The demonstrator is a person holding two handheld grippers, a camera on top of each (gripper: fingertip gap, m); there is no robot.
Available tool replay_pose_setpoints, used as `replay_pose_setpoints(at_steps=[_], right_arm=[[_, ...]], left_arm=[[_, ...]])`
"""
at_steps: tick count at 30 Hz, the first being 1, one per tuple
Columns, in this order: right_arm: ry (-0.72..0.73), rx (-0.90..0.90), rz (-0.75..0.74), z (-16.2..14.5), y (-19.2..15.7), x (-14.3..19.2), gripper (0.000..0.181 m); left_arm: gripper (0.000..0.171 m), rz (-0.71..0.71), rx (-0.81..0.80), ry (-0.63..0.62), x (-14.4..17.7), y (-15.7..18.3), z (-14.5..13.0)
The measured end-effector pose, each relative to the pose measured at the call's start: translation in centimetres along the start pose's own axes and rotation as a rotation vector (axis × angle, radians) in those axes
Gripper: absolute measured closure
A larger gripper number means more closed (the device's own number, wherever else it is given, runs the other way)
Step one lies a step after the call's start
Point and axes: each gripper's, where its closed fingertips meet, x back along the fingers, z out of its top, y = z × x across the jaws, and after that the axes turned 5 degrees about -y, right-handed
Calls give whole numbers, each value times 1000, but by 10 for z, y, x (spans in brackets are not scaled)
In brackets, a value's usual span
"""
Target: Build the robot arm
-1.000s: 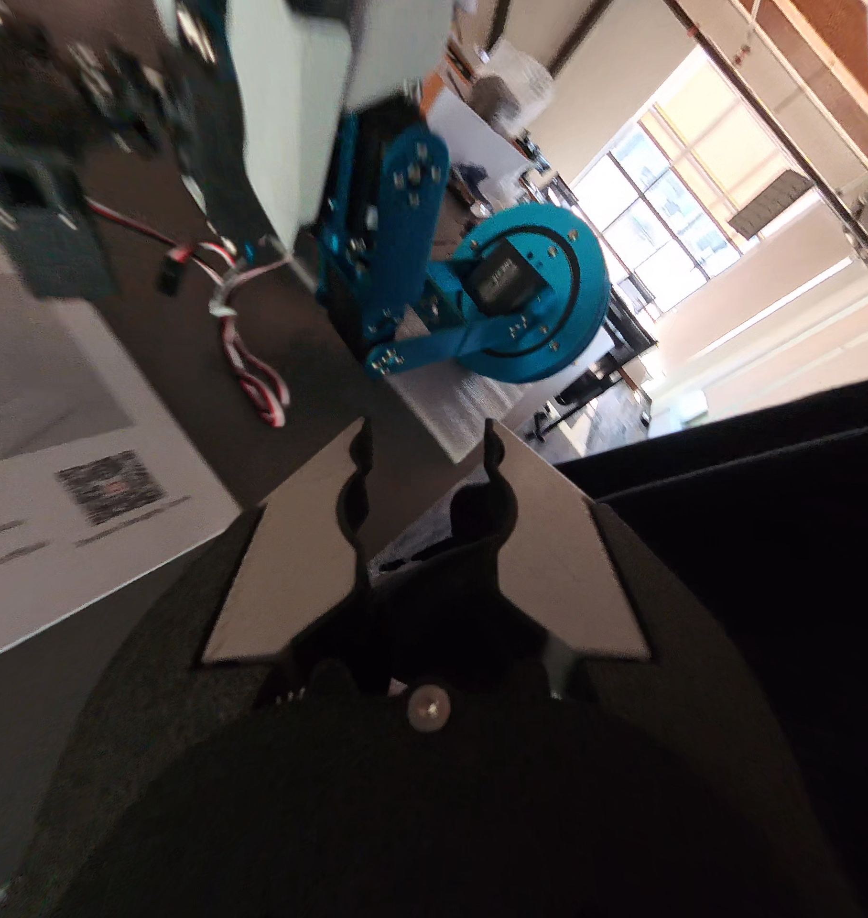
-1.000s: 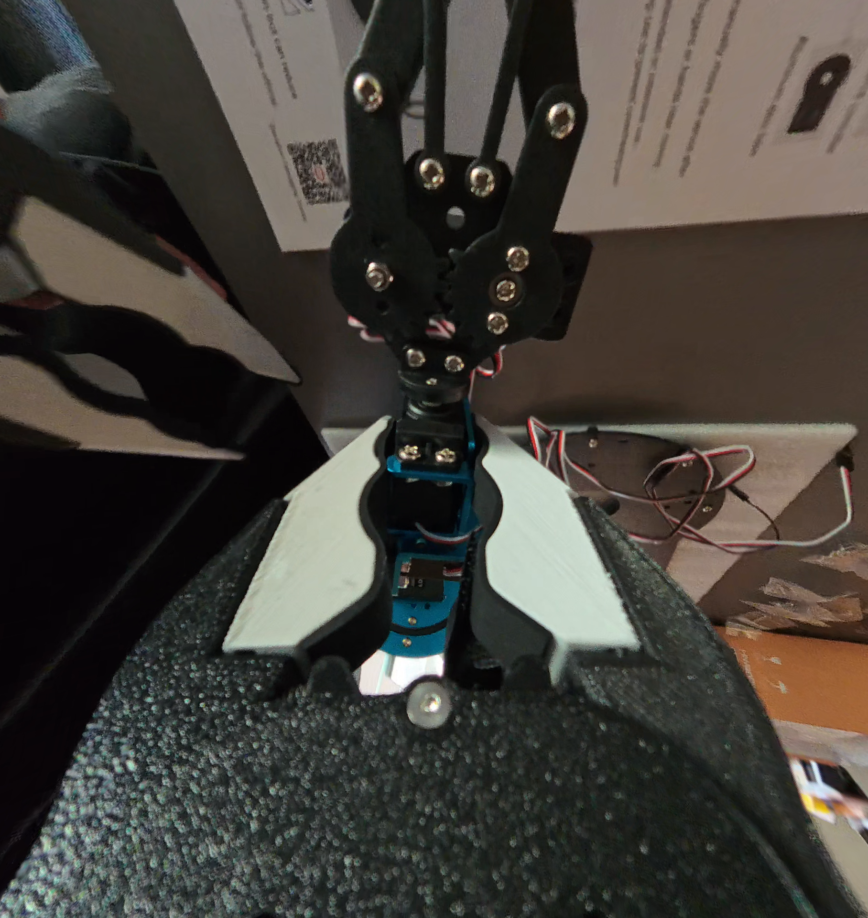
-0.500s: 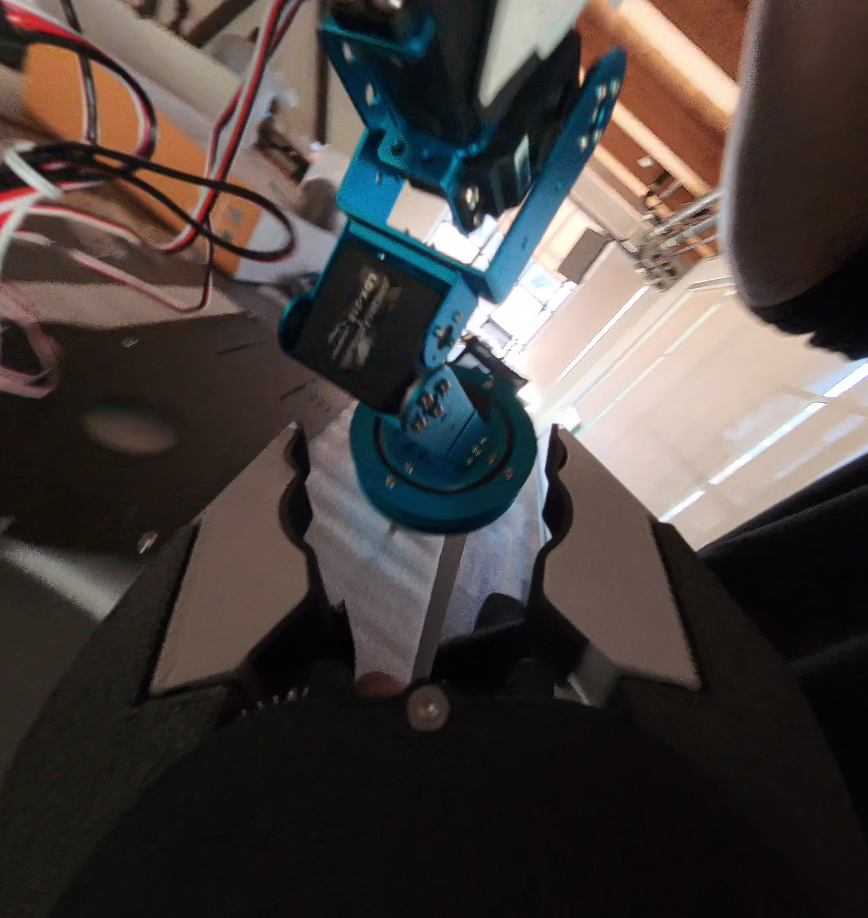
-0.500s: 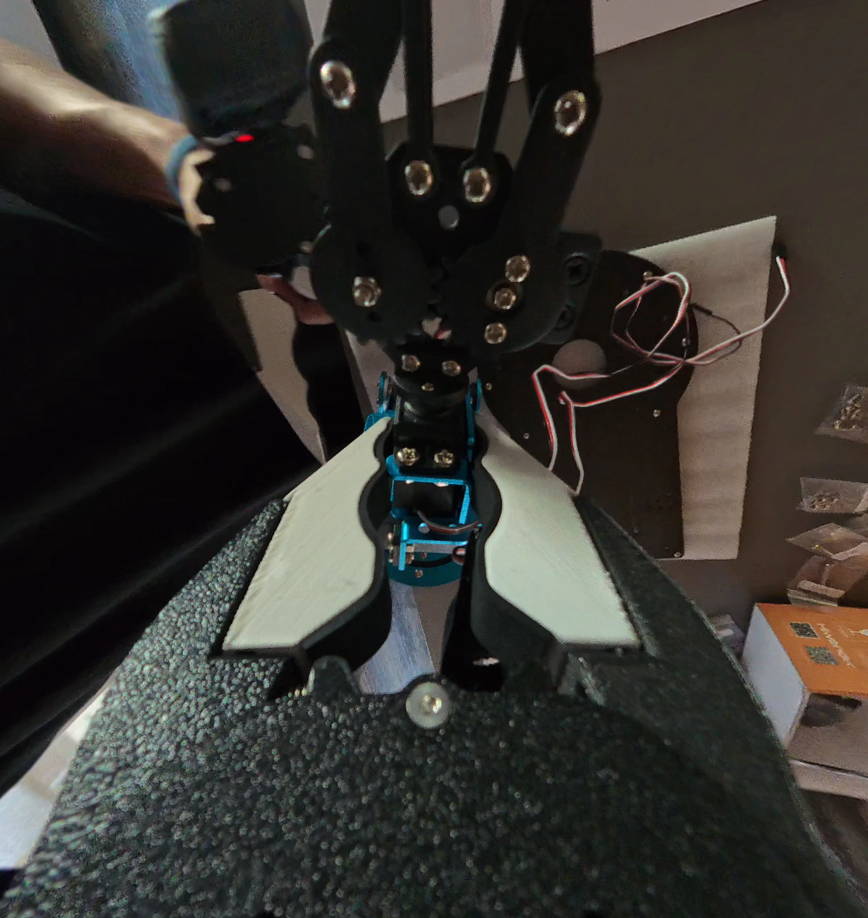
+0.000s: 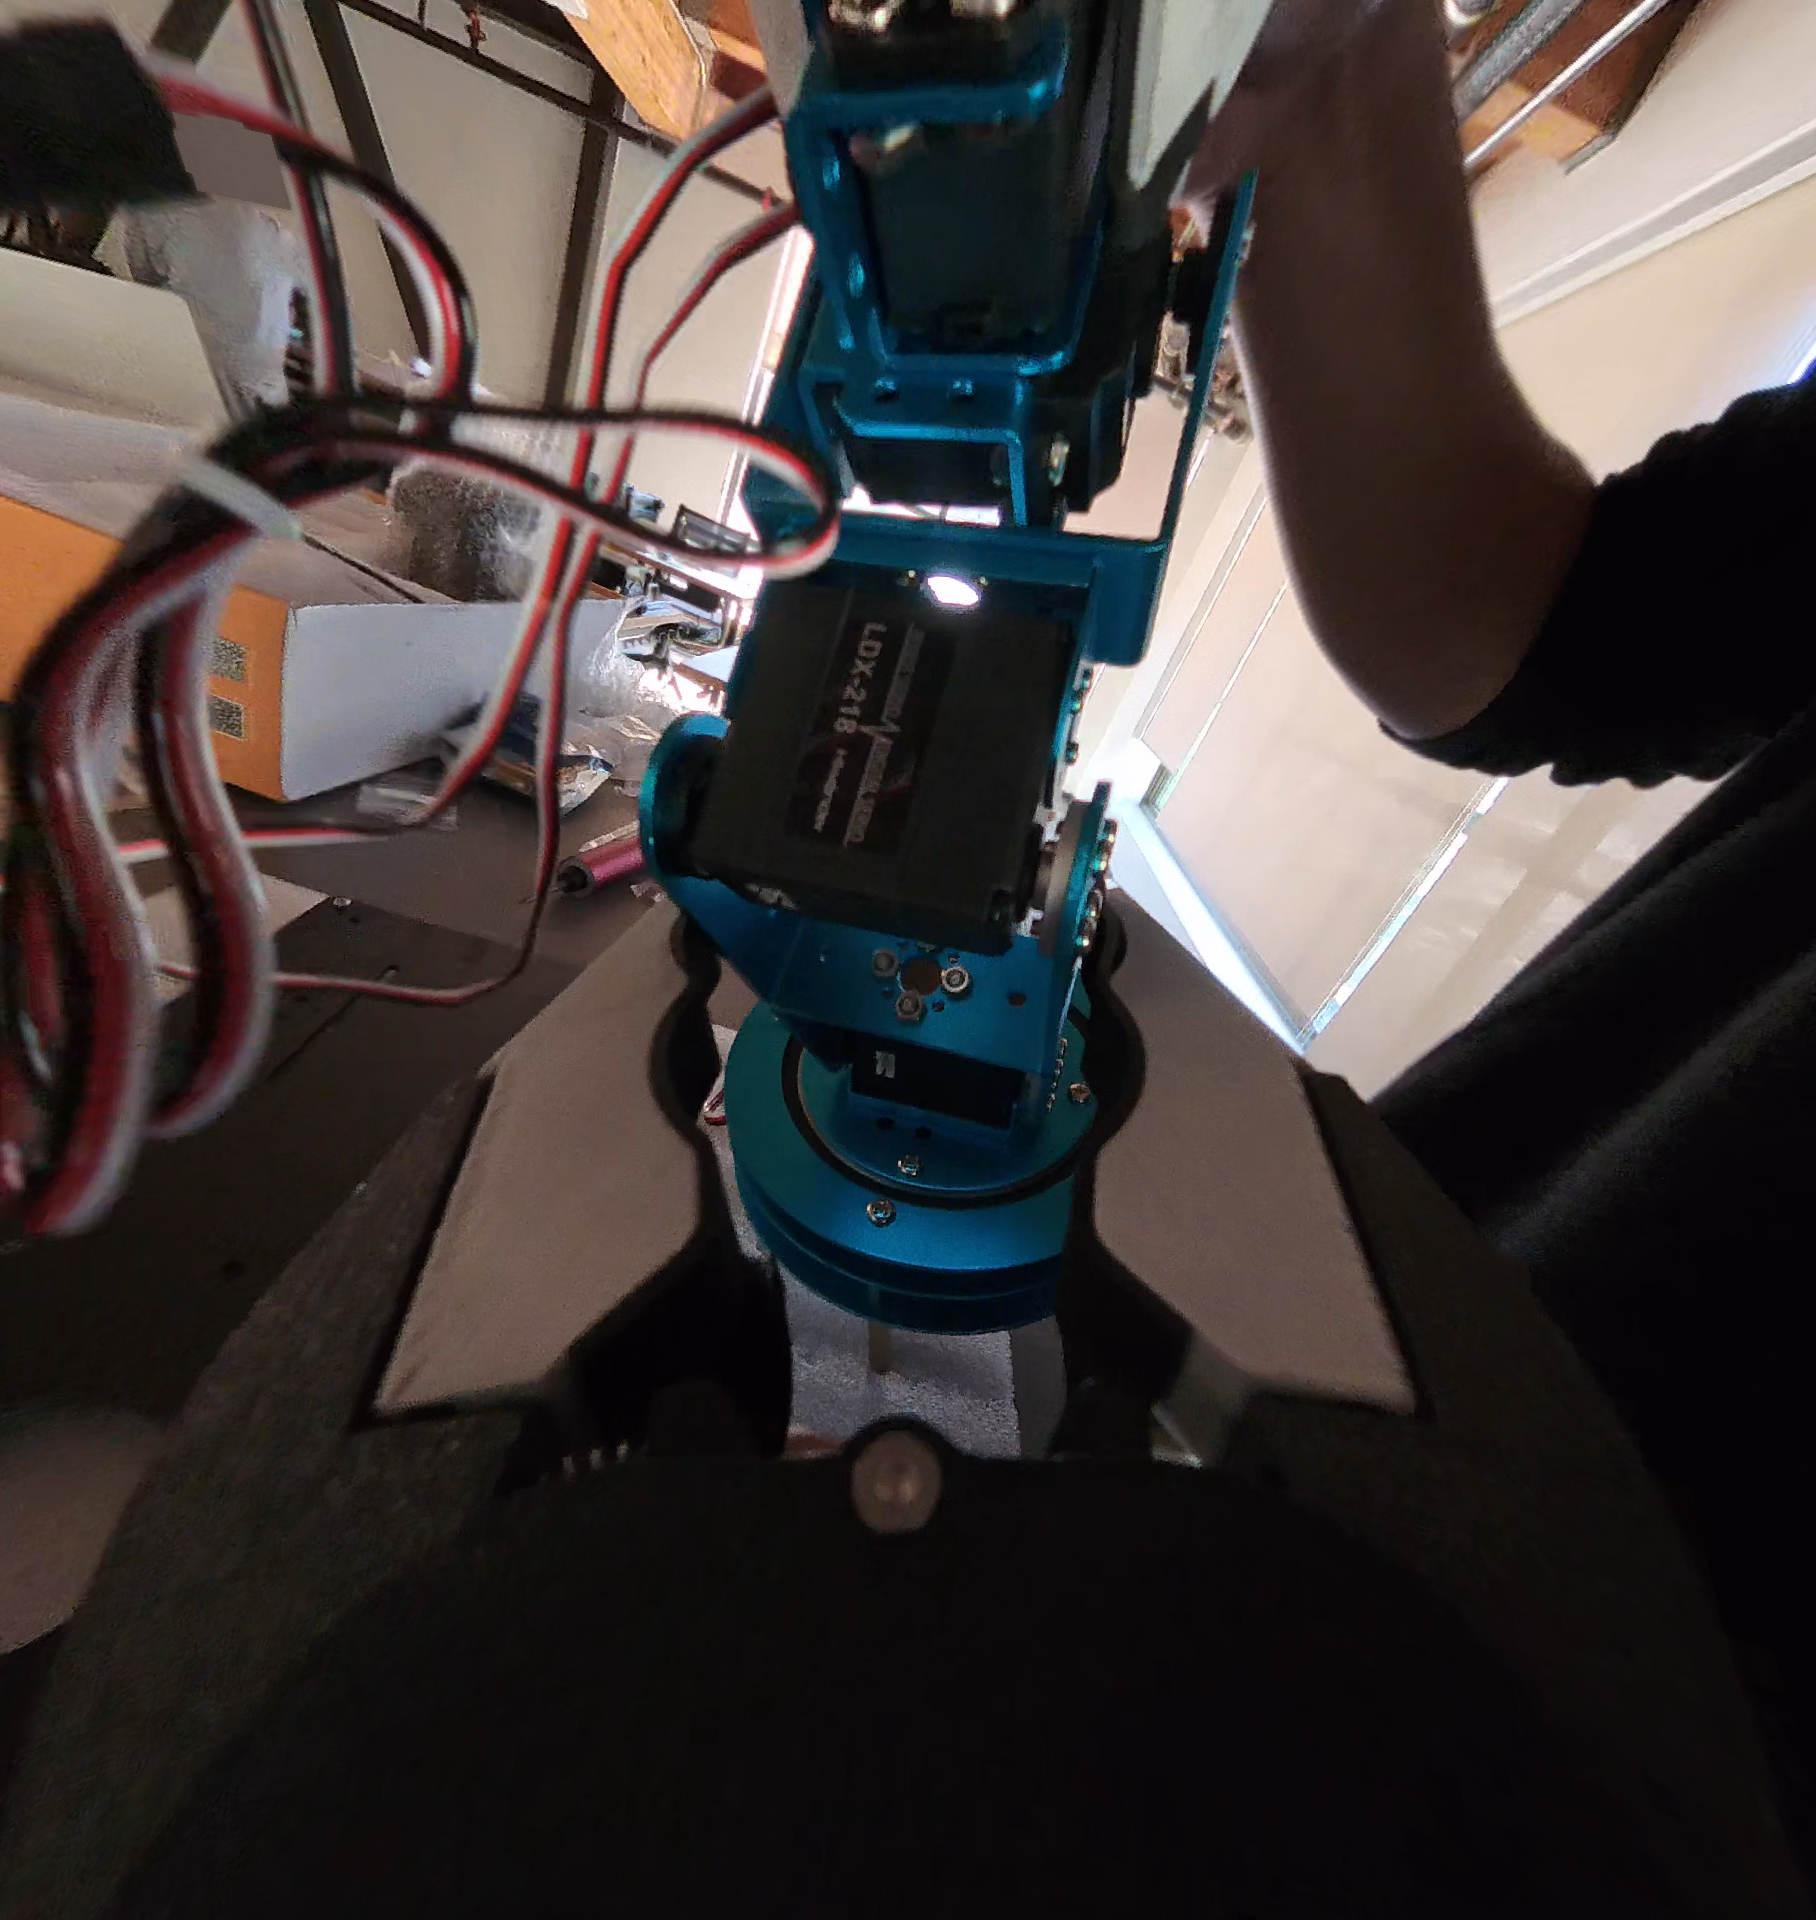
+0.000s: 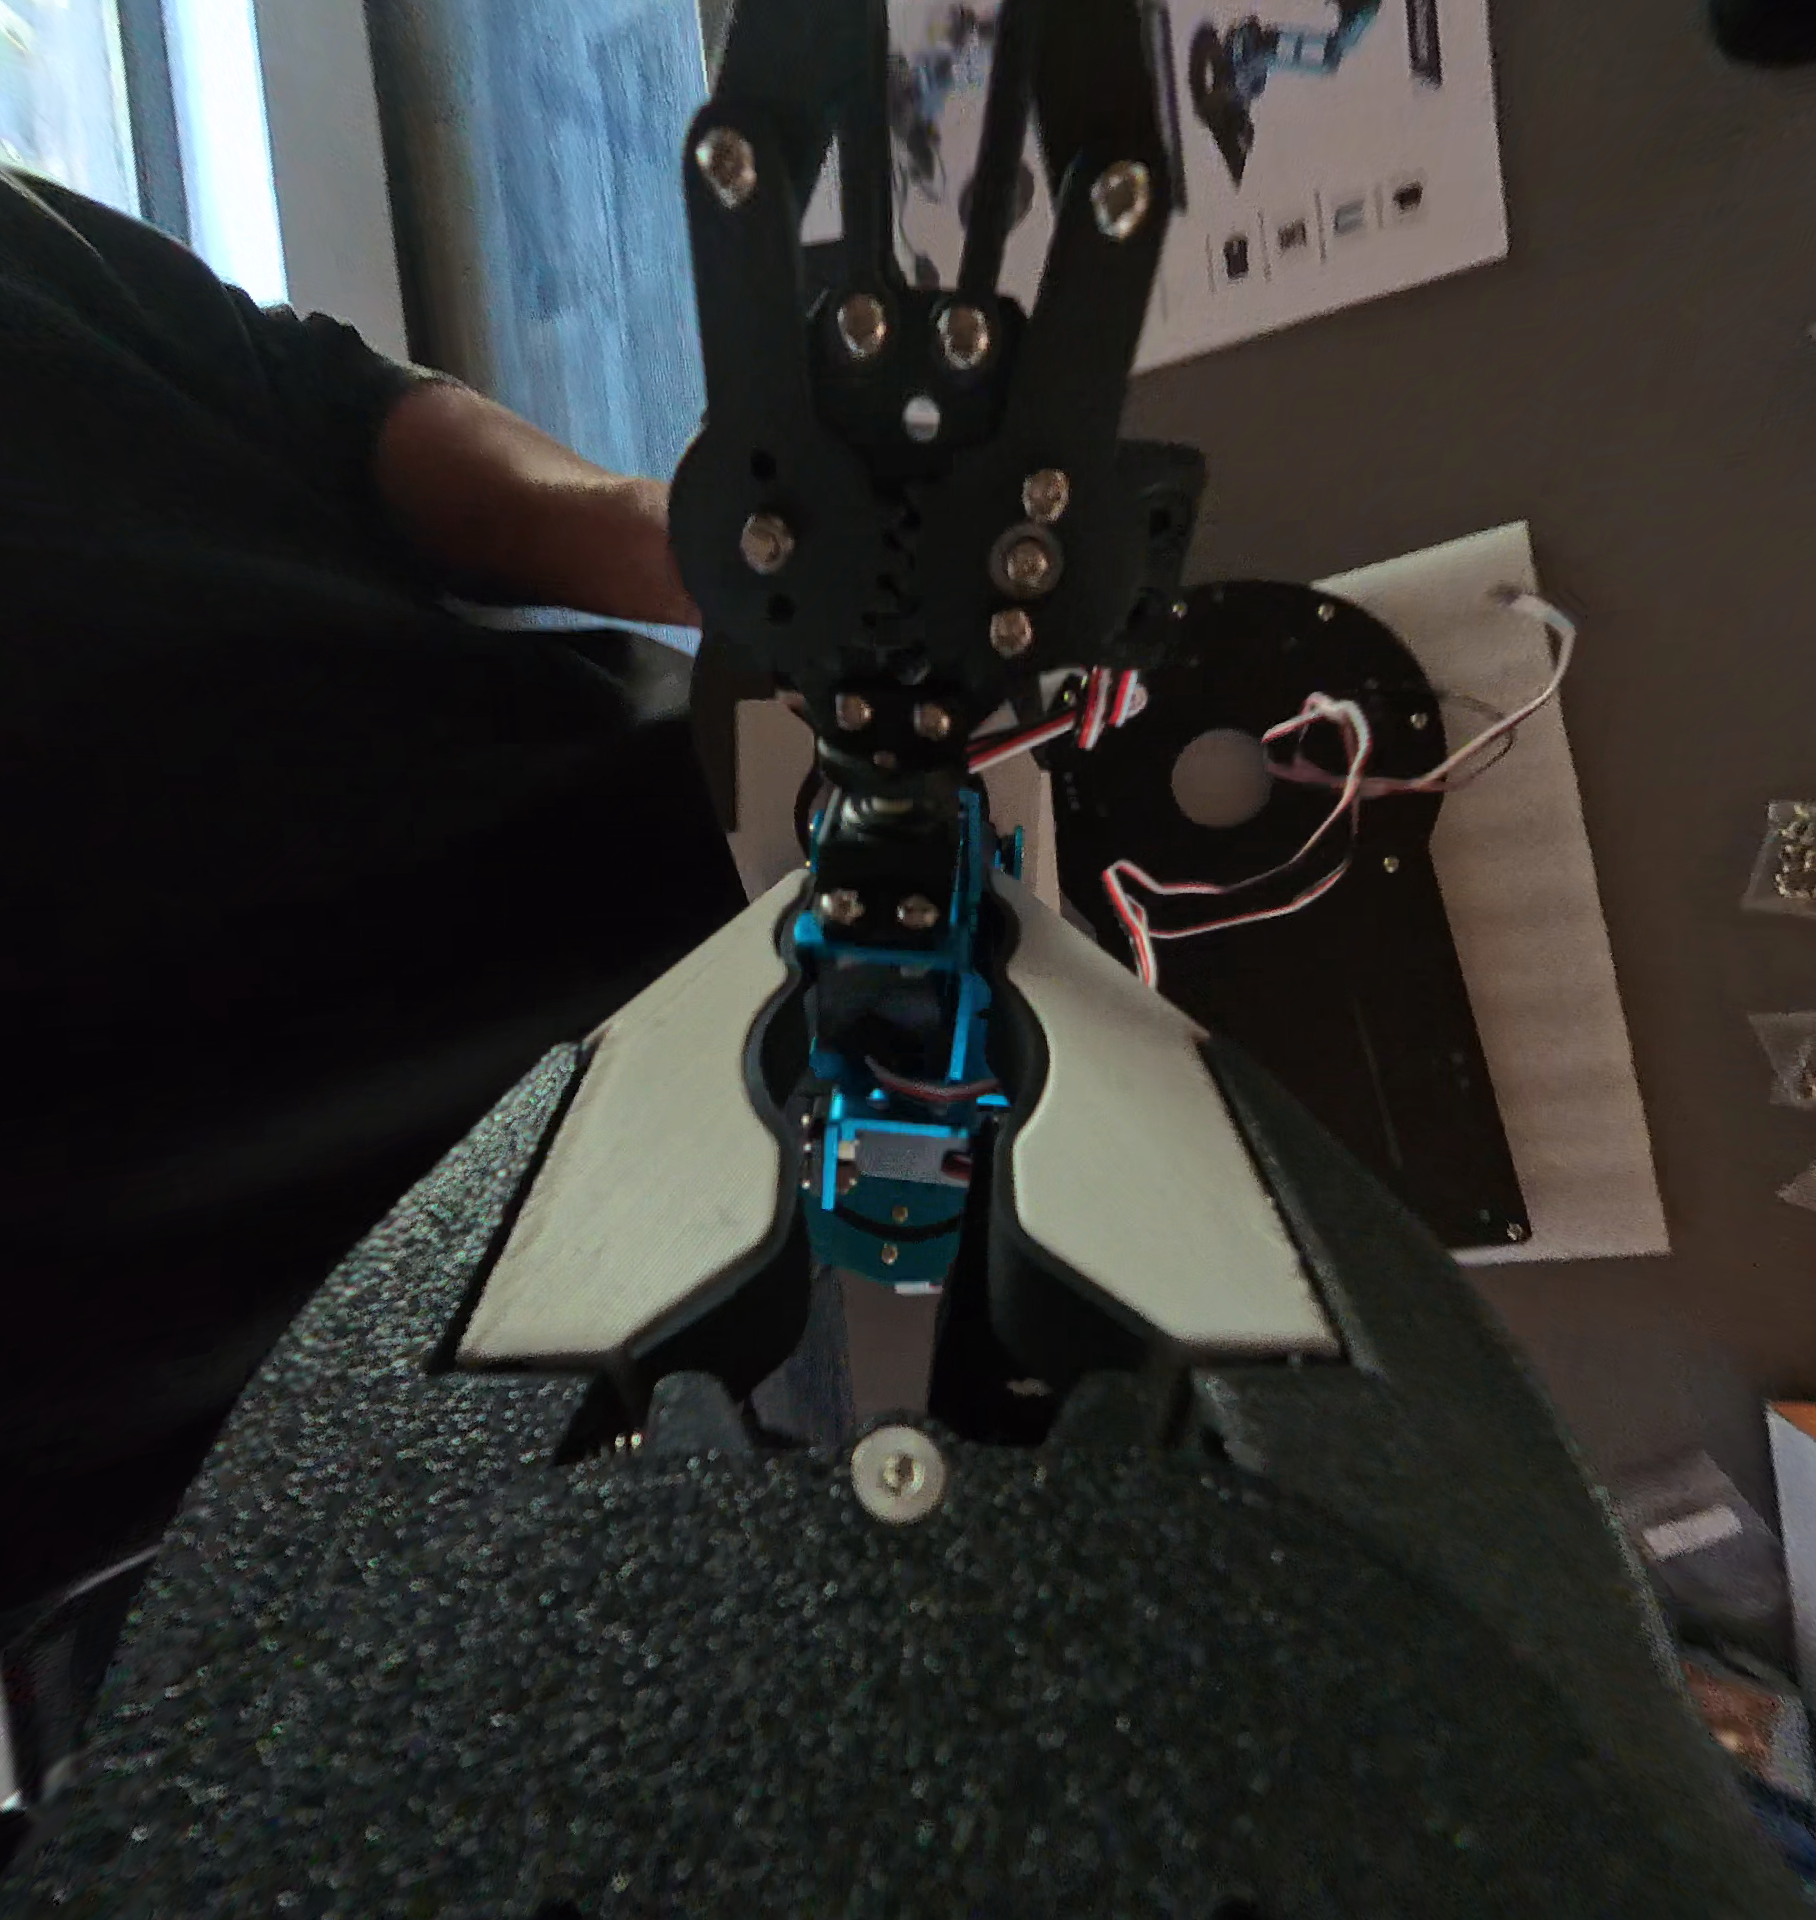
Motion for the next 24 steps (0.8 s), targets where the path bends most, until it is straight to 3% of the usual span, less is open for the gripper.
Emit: replay_pose_setpoints(at_steps=[2, 4, 7, 9, 11, 12, 14, 16, 18, 24], right_arm=[[86, 11, 17, 0, -6, 5, 140], [185, 24, 33, -2, -13, 17, 112], [506, -31, 45, -12, -19, 69, 109], [680, -194, 6, -55, -1, 90, 115], [677, -456, -40, -126, 31, 57, 119], [632, -582, 51, -157, 30, 22, 116], [623, -768, 245, -184, 16, -36, 112], [641, -858, 355, -186, 6, -71, 107], [647, -879, 456, -176, -1, -86, 103], [563, -977, 686, -162, -2, -95, 140]], left_arm=[[102, 3, -6, -10, 0, 1, 0], [102, 9, 2, -17, 1, 0, -1], [102, 8, 1, -22, 3, -1, -1], [102, 2, -8, -27, 2, 2, -1], [103, -2, -27, -44, -1, 6, -2], [103, 1, -35, -56, -2, 7, -2], [103, 5, -47, -76, -5, 9, -2], [103, 13, -51, -92, -6, 10, -3], [103, 20, -49, -102, -6, 11, -3], [103, 49, -52, -123, -1, 10, -4]])
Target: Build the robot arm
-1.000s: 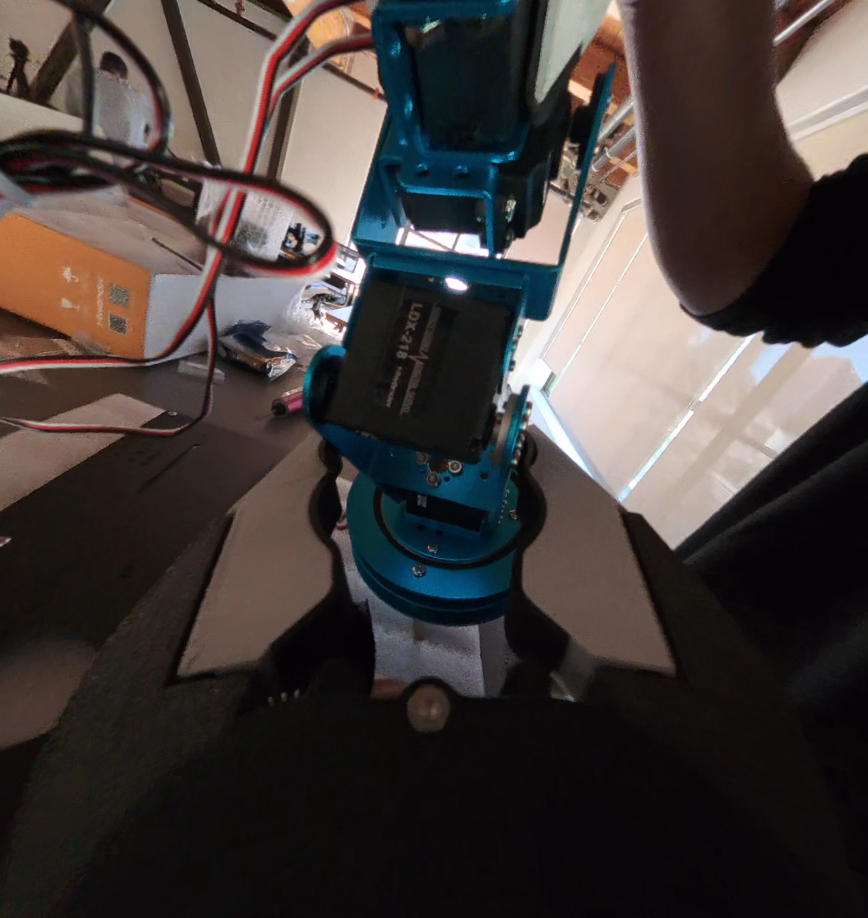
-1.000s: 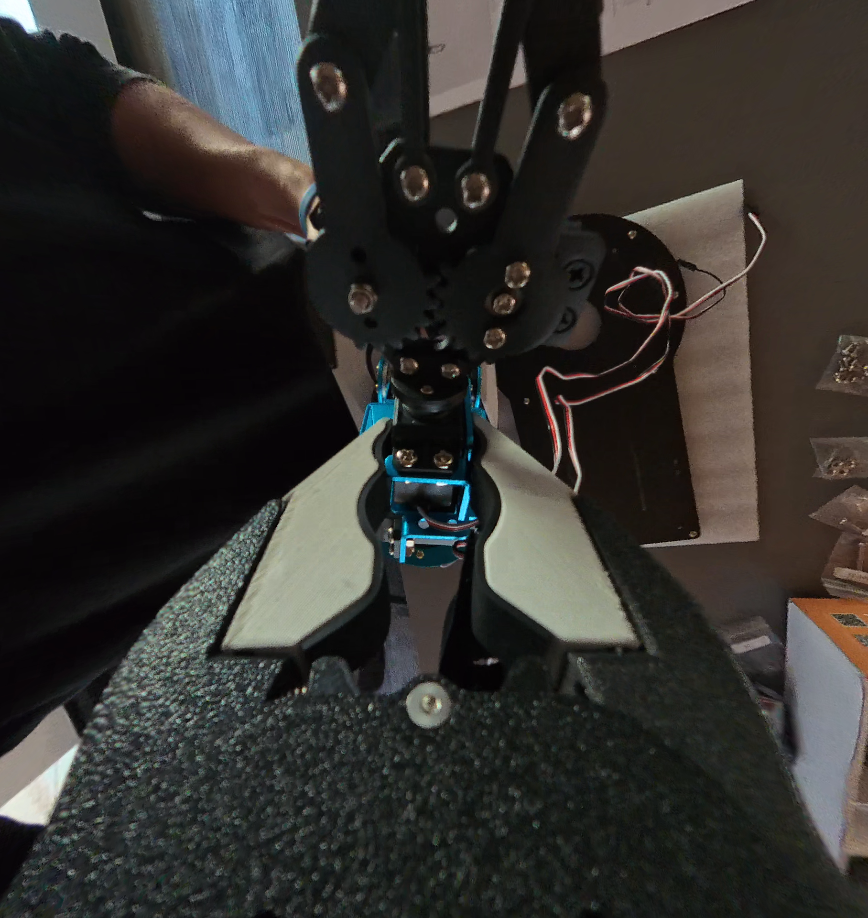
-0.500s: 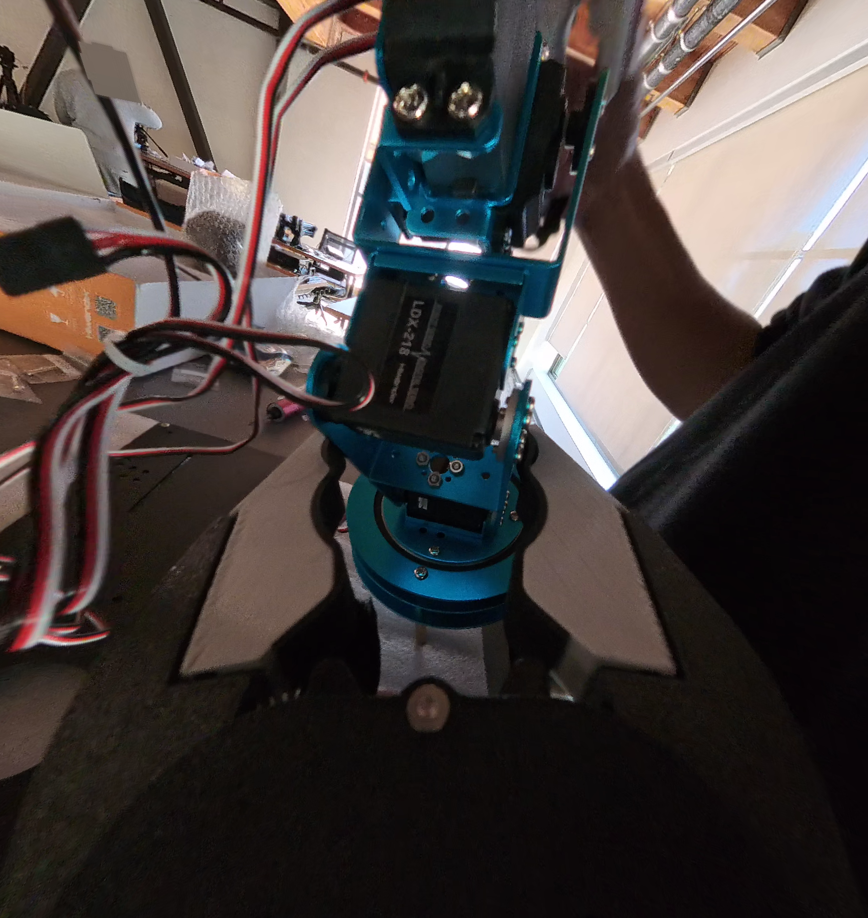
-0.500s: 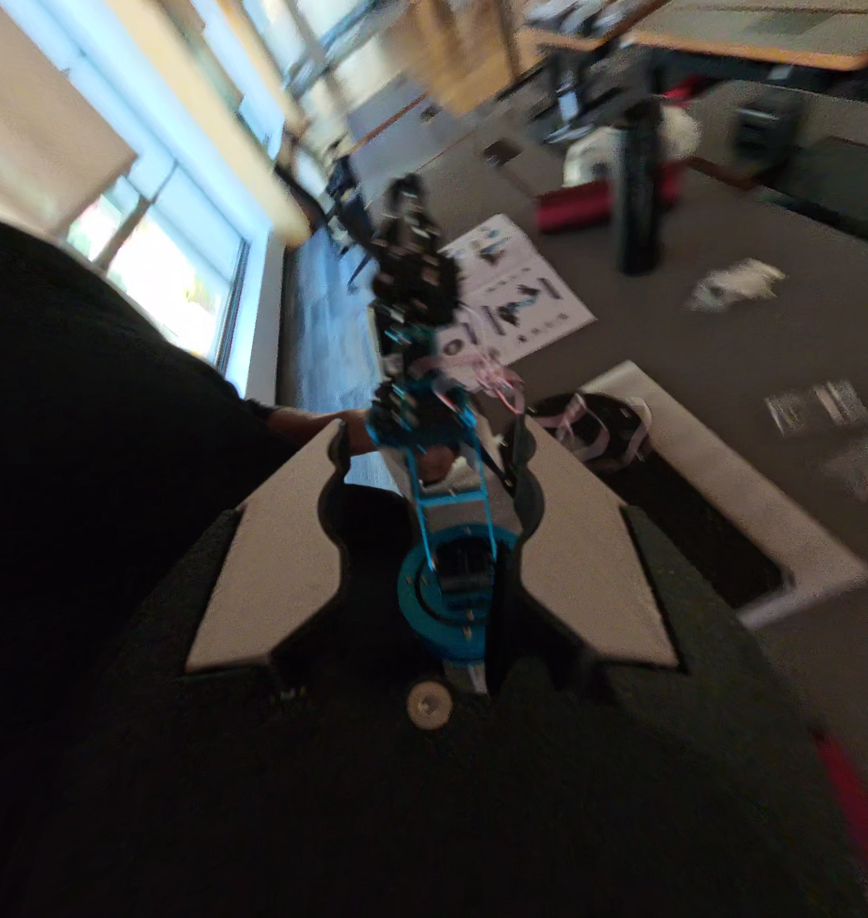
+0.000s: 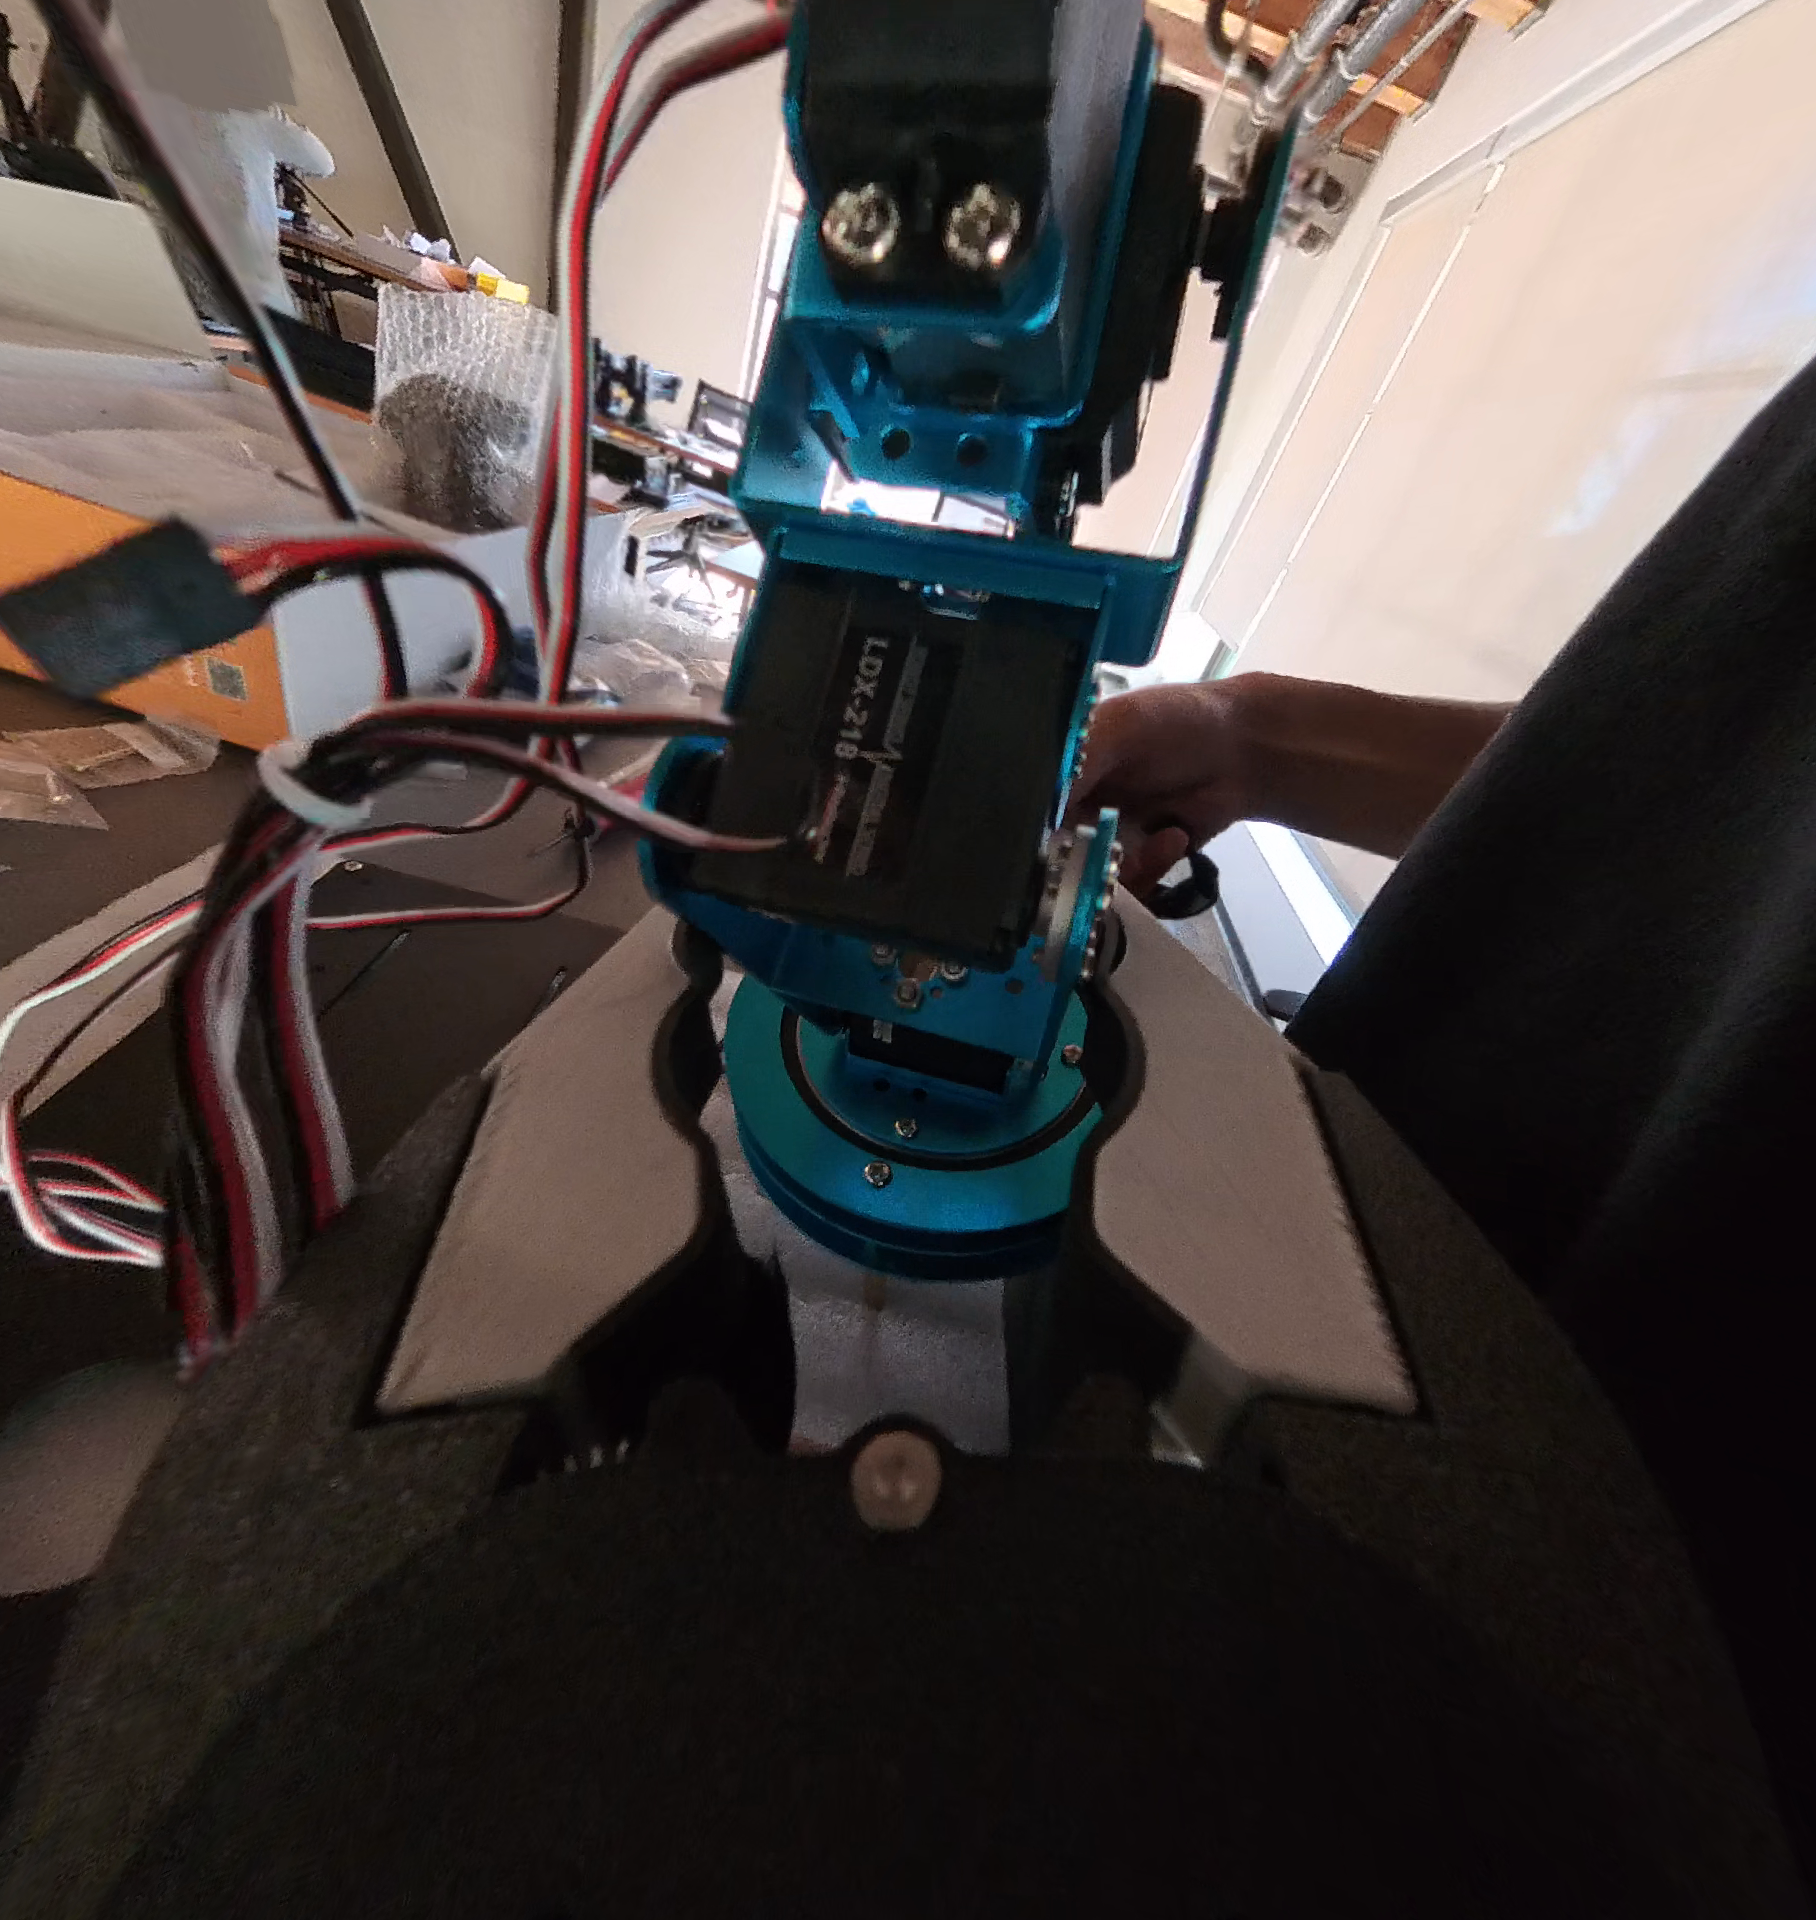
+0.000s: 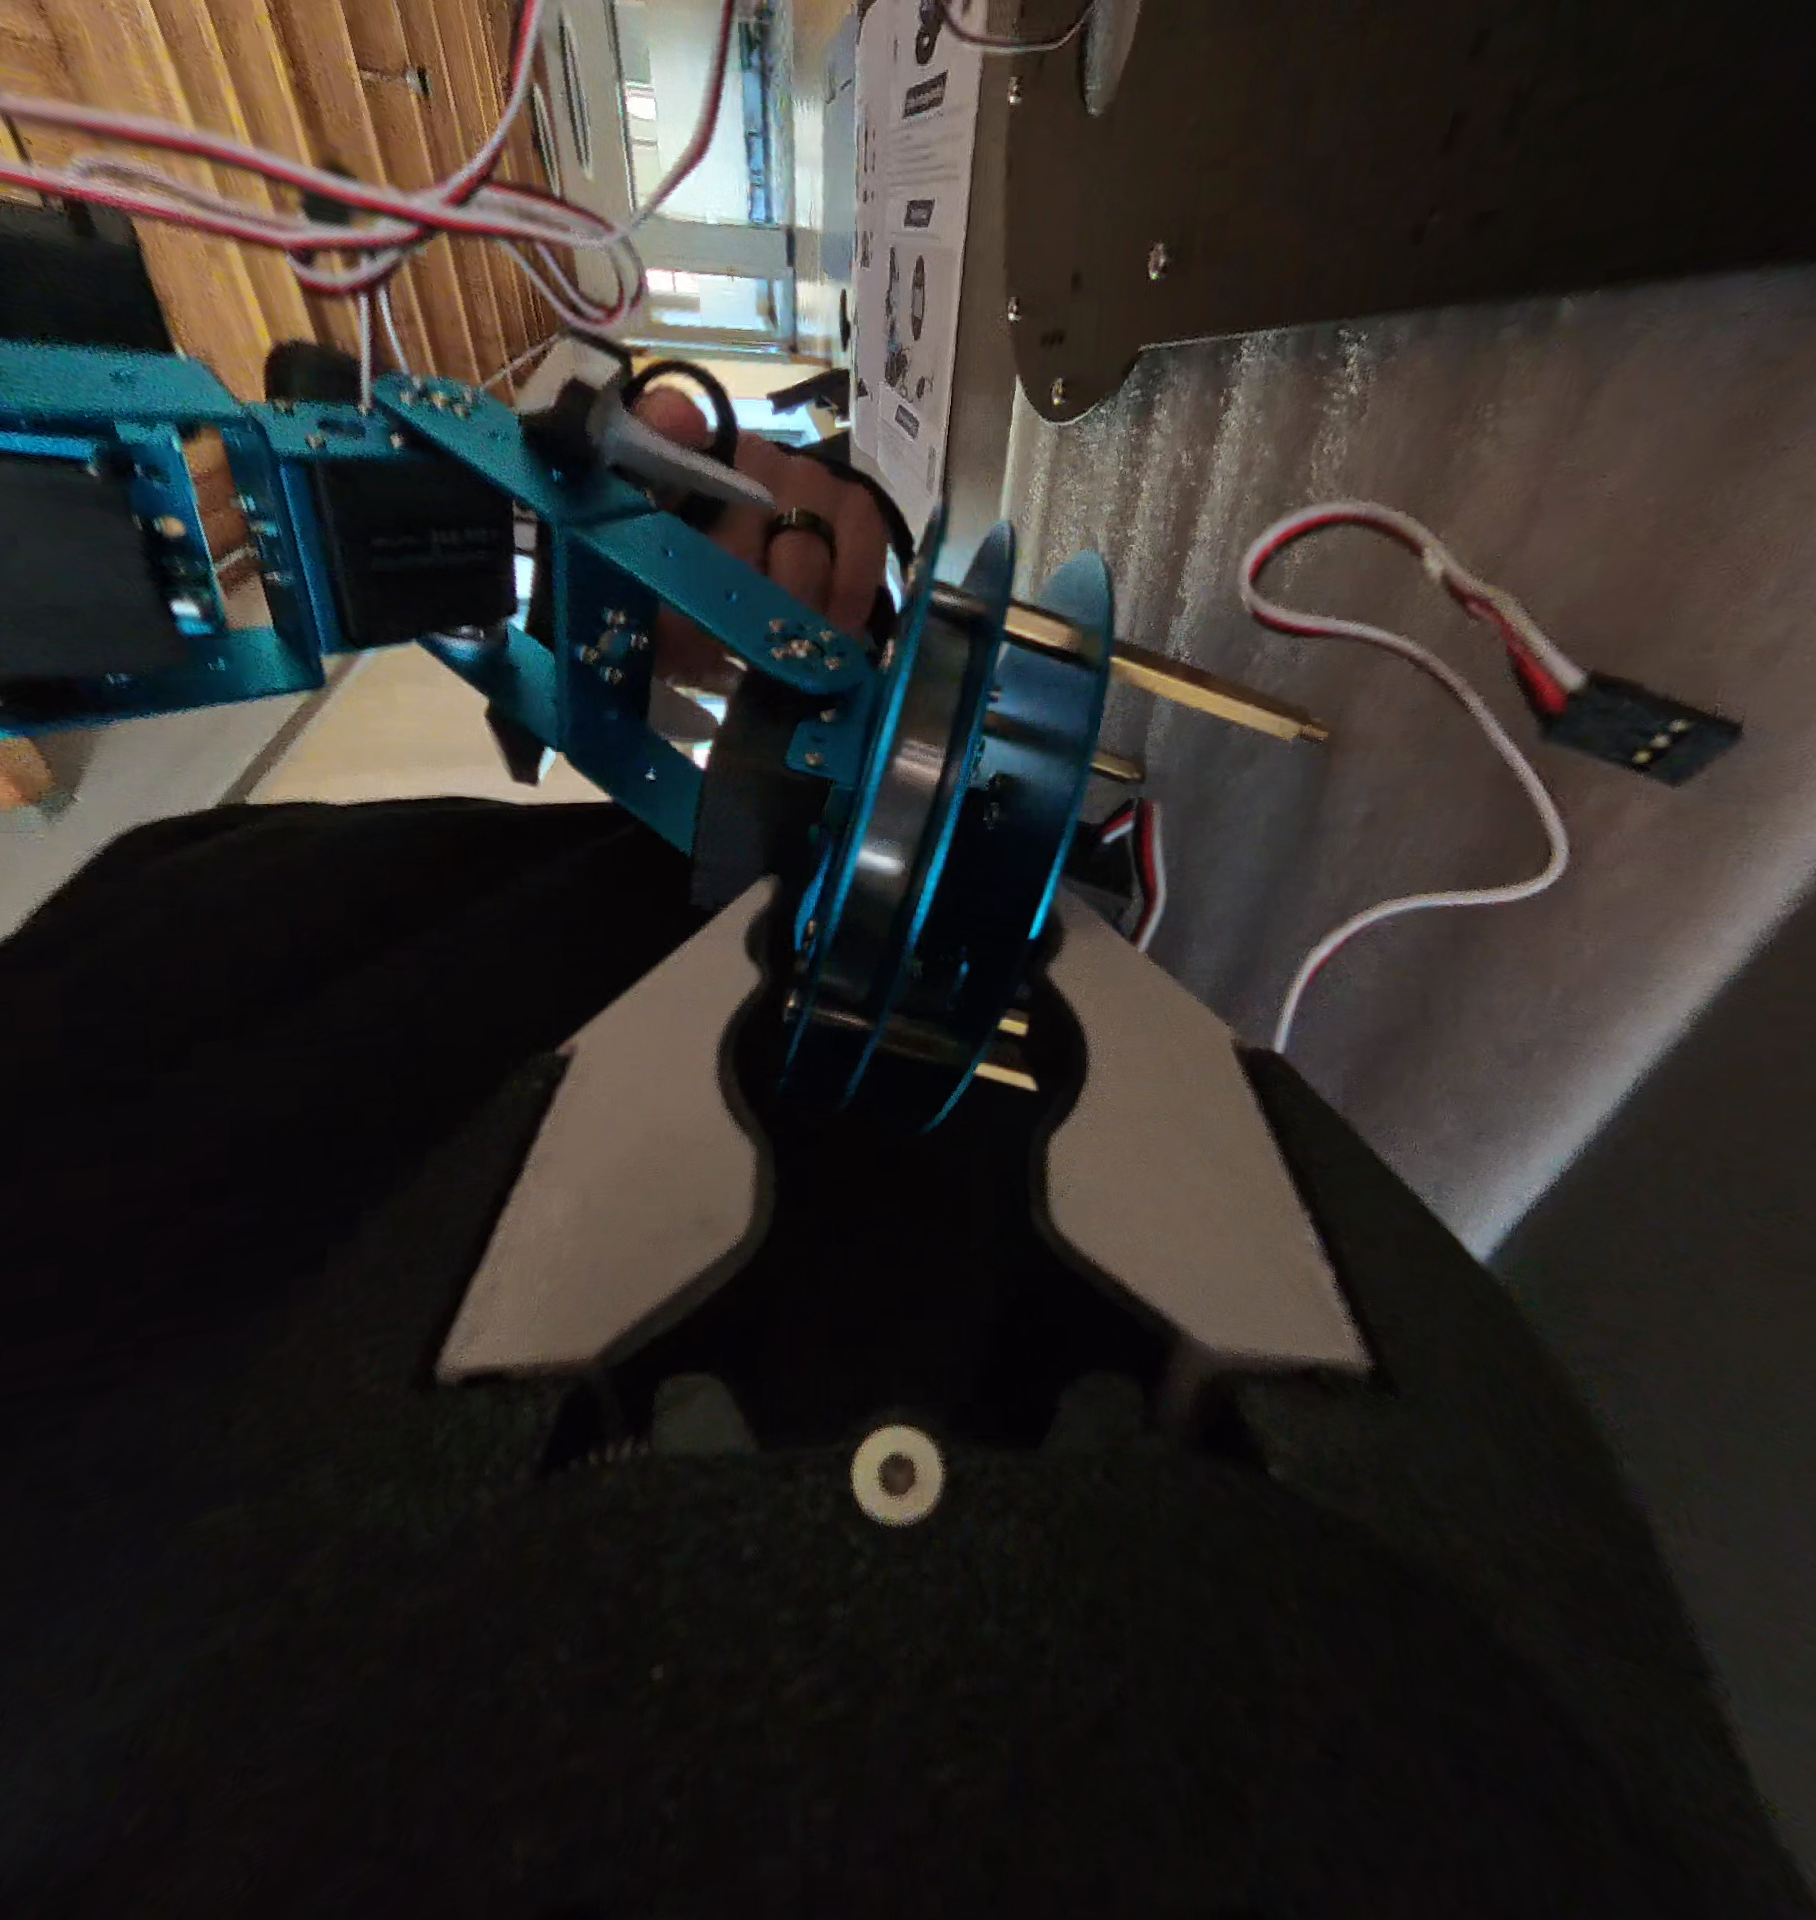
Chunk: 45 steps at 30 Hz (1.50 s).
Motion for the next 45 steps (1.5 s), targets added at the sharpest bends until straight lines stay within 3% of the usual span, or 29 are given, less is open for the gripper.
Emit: replay_pose_setpoints(at_steps=[6, 17, 20, 22, 24, 28, 31, 37, 45], right_arm=[[-79, 82, -18, 27, -40, 7, 142], [-196, 312, 80, 221, -143, -2, 146], [-175, 392, 89, 261, -178, -6, 146], [-191, 389, 91, 275, -182, -10, 145], [-227, 347, 83, 277, -164, -17, 144], [-300, 223, 82, 262, -97, -34, 145], [-334, 159, 115, 254, -68, -47, 146], [-494, 95, 144, 227, -42, -68, 143], [-633, 105, 78, 190, -12, -82, 140]], left_arm=[[103, 107, -34, 66, 13, 0, 40], [103, 409, -315, -140, 71, -107, 174], [103, 434, -354, -144, 90, -129, 214], [103, 440, -324, -127, 98, -142, 223], [103, 442, -270, -115, 101, -154, 209], [103, 453, -151, -112, 98, -168, 144], [103, 487, -97, -100, 98, -171, 112], [103, 531, 8, -117, 105, -161, 81], [104, 581, -39, -211, 99, -133, 47]])
